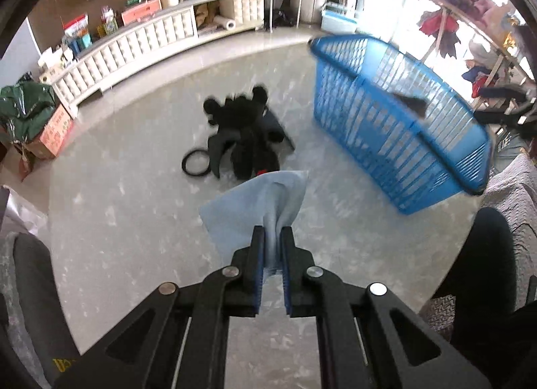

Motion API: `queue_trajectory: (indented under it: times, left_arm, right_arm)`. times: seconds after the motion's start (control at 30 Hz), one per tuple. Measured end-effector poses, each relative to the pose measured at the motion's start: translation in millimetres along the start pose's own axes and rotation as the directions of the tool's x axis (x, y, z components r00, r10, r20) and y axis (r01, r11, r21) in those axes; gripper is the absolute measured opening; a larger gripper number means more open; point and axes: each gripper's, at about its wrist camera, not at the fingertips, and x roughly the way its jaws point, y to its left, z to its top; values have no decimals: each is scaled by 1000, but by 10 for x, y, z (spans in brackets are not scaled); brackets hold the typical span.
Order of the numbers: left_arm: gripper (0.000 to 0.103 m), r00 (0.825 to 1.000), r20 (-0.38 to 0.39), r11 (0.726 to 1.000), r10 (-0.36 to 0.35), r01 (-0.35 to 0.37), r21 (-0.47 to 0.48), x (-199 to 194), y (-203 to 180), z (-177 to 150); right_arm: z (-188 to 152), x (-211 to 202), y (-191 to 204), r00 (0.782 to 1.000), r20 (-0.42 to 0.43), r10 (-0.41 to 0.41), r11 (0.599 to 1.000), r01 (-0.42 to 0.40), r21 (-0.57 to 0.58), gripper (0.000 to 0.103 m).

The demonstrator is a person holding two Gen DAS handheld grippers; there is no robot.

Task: Organize soft objects
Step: 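Carry the light blue cloth with the left gripper into the basket and release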

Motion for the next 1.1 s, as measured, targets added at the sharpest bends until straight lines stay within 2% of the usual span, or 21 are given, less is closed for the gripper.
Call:
queue_trajectory:
  times: [0.2, 0.47, 0.73, 1.1]
  left_arm:
    - [8, 998, 56, 999, -3, 0, 45, -323, -285, 270]
    - [8, 995, 92, 990, -39, 26, 137, -467, -755, 637]
    - [8, 995, 79, 975, -62, 44, 217, -311, -1187, 992]
    - [8, 997, 30, 956, -64, 53, 288, 144, -1496, 1370]
  right_arm:
    - [-186, -50, -115, 1000, -5, 3, 1000, -3, 28, 103]
    - [-345, -71, -281, 1000, 9, 17, 998, -17, 63, 103]
    - [-362, 9, -432, 999, 23, 26, 996, -28, 85, 103]
    - [-336, 121, -553, 997, 29, 71, 991, -74, 108, 103]
